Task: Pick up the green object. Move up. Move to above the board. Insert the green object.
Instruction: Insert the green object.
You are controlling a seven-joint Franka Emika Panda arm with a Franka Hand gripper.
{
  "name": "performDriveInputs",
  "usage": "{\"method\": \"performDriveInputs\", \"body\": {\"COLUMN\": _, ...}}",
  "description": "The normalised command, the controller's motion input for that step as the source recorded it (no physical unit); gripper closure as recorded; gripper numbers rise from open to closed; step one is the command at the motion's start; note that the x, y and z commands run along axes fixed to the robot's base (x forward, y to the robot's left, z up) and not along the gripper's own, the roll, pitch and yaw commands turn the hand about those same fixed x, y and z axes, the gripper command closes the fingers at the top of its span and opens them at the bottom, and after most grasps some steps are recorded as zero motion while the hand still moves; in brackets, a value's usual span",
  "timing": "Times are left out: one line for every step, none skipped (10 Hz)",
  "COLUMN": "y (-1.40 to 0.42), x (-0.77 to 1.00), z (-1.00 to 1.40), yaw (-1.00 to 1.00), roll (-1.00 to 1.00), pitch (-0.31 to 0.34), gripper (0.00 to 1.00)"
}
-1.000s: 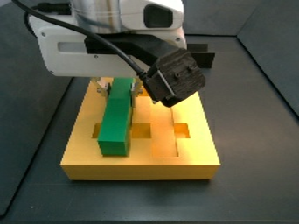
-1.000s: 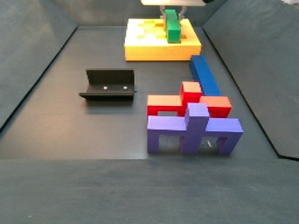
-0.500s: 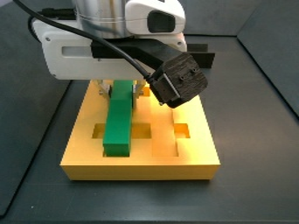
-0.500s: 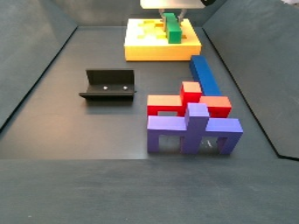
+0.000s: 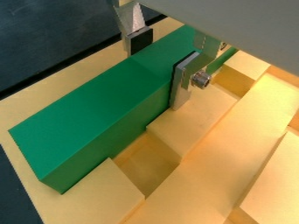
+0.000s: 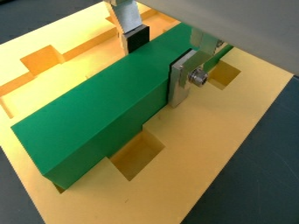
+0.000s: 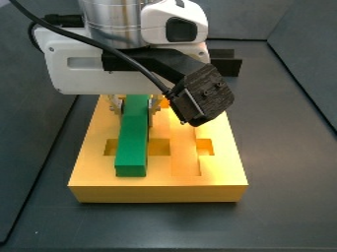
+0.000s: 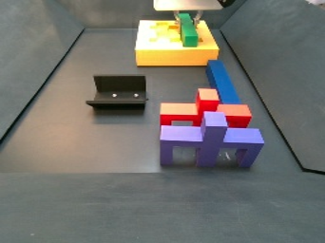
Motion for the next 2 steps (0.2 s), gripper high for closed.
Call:
{"method": "performDriveInputs", "body": {"y": 0.00, "x": 0.00, "z": -0.04, "yaw": 0.00, "roll": -0.03, "pitch": 0.000, "gripper": 1.00}}
{"method": "performDriveInputs", "body": {"y": 0.00, "x": 0.00, "z": 0.00, "yaw": 0.00, "roll": 0.00, "pitch": 0.000, "gripper": 1.00}}
